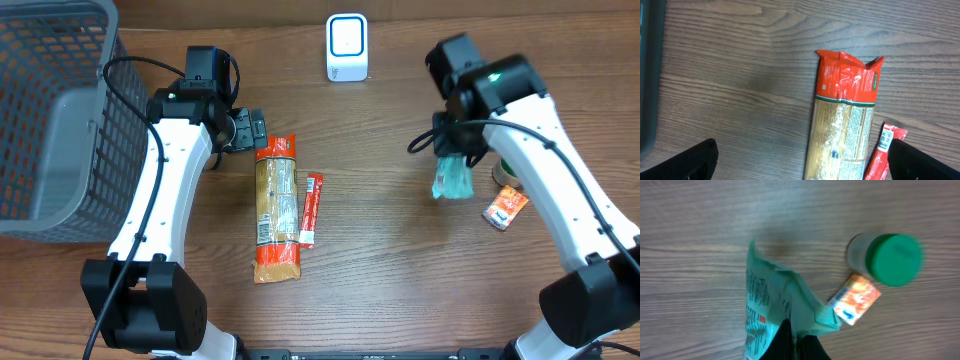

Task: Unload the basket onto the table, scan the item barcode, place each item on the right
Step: 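Carry the packet right and set it beside the jar, release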

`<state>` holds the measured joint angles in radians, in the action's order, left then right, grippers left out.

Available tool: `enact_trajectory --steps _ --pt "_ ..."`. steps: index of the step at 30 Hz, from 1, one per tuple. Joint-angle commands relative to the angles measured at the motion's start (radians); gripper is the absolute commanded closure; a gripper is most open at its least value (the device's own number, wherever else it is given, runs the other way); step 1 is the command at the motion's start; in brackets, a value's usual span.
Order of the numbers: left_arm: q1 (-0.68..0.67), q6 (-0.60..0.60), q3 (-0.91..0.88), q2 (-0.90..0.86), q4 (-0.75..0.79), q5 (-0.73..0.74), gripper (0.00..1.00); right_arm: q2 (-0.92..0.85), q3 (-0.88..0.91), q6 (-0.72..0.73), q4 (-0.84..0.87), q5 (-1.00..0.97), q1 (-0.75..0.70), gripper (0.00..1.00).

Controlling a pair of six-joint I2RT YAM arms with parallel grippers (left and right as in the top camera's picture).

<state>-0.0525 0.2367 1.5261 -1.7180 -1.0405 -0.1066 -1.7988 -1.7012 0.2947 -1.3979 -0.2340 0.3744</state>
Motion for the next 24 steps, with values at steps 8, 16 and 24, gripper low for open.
enact_trajectory --steps 8,16,24 --pt "0.000 -0.005 0.015 0.012 -0.001 -0.007 0.00 0.006 0.411 0.012 0.336 0.026 -0.005 0.97" --pt "0.000 -0.005 0.015 0.012 -0.001 -0.007 0.00 0.011 0.443 -0.006 0.397 -0.072 -0.004 0.69" --pt "0.000 -0.005 0.015 0.012 -0.001 -0.007 0.00 0.014 0.417 0.063 0.412 0.178 -0.003 0.65"
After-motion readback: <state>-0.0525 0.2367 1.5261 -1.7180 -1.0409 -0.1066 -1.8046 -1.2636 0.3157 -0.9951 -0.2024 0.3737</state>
